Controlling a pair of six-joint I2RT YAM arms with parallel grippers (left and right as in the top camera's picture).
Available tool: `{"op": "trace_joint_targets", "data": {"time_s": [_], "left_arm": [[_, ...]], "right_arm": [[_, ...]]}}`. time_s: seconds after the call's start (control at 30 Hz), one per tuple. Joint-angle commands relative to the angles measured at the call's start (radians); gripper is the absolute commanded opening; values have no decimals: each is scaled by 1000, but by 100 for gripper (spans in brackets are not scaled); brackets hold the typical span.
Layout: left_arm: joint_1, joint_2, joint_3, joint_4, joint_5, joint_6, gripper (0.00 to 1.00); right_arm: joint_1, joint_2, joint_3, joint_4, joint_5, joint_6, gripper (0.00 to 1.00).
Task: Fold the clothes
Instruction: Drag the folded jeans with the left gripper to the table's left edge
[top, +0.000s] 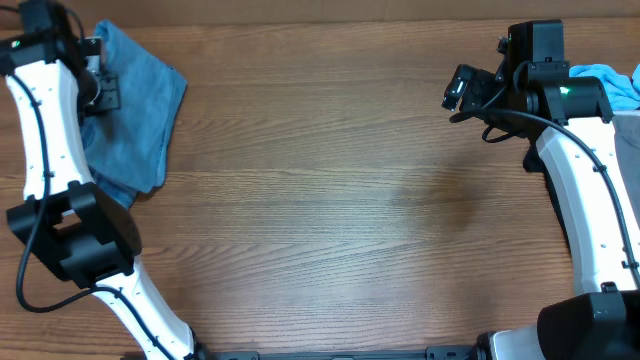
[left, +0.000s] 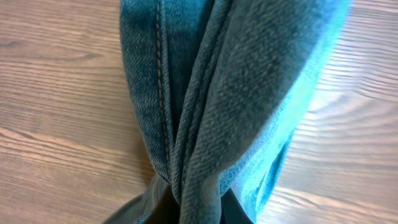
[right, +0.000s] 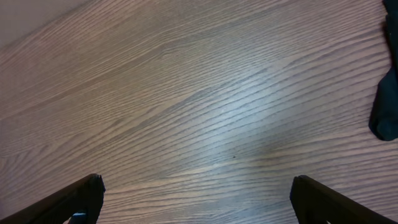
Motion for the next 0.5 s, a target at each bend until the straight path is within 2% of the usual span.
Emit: {"op": "trace_joint_targets", "data": {"time_s": [0.0,0.13,0.4,0.47], "left_arm": [[48,-49,-82,88,-5,46,4],[89,-41,-170,225,-6,79,4],[181,-37,-274,444,-47,40,4],[211,-37,-279,477,-47,32,8]], "right_arm": [[-2,-3,-2,2,2,-6,100],[-2,-3,-2,2,2,-6,100],[-2,-3,-2,2,2,-6,100],[-2,-3,-2,2,2,-6,100]]}}
